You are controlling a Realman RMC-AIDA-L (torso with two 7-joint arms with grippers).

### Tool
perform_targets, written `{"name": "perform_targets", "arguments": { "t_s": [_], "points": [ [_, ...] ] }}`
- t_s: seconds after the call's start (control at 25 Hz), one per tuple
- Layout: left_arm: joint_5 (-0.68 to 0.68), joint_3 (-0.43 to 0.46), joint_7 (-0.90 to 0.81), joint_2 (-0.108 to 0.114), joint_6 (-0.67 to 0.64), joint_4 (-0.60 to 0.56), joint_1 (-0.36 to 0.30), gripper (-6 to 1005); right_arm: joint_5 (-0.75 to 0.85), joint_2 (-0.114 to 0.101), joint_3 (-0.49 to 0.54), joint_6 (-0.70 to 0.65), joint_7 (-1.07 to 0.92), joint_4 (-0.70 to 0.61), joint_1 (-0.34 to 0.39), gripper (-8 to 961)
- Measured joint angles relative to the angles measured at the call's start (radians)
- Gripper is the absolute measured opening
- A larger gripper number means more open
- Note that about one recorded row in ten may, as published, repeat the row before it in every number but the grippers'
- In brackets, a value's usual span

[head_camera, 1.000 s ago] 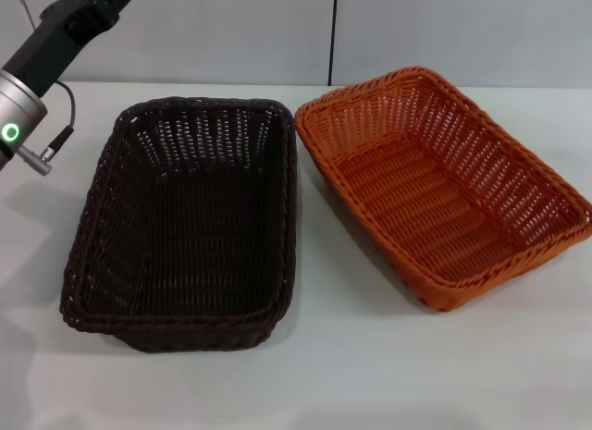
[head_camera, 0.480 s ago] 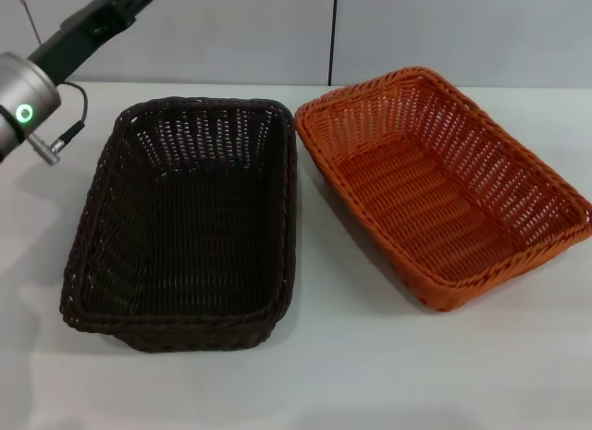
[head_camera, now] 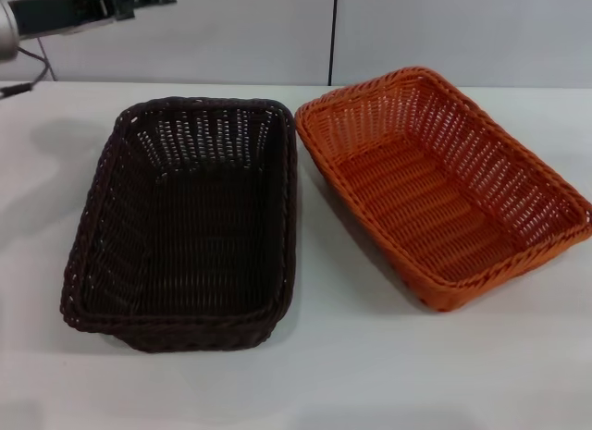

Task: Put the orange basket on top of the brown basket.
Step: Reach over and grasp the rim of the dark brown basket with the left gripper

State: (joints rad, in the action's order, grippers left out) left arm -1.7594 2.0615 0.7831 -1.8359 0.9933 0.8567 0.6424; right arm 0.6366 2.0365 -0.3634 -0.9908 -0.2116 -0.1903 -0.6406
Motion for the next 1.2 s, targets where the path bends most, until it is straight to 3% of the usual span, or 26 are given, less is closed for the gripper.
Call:
{"name": "perform_targets", "arguments": {
  "t_s": [0.04,0.16,0.28,0.4,0.44,0.56,0.84,1.08,1.12,1.2],
  "points": [
    [0.0,0.0,0.0,0.0,0.0,0.0,0.0,768,0.0,0.0,0.0,0.0,0.0,0.0,0.0,757],
    [-0.241,0.008,-0.198,0.019,0.122,0.095,0.02,762,0.0,-0.003,0.0,0.001,0.0,0.0,0.004,757],
    [-0.473,0.011,-0.372,0.021,0.26,0.192,0.046,757,-0.003,-0.004,0.002,0.001,0.0,-0.001,0.007,757],
    [-0.694,0.017,-0.498,0.004,0.408,0.285,0.079,751,-0.022,-0.004,0.007,0.002,0.0,0.003,0.01,756],
    [-0.694,0.017,-0.498,0.004,0.408,0.285,0.079,749,-0.022,-0.004,0.007,0.002,0.0,0.003,0.01,756],
    [-0.904,0.05,-0.554,-0.034,0.536,0.368,0.111,743,-0.024,-0.006,0.009,0.002,0.0,0.006,0.013,756],
    [-0.987,0.091,-0.556,-0.076,0.594,0.363,0.131,730,-0.025,-0.013,0.011,0.002,0.0,0.007,0.017,756],
    [-0.989,0.092,-0.554,-0.089,0.578,0.327,0.13,718,-0.026,-0.018,0.012,0.001,0.0,0.017,0.013,756],
    [-0.991,0.095,-0.546,-0.103,0.549,0.284,0.125,716,-0.026,-0.019,0.012,0.001,0.0,0.019,0.011,757],
    [-0.996,0.094,-0.54,-0.11,0.533,0.257,0.123,712,-0.026,-0.021,0.012,0.001,0.0,0.024,0.007,757]
  ]
}}
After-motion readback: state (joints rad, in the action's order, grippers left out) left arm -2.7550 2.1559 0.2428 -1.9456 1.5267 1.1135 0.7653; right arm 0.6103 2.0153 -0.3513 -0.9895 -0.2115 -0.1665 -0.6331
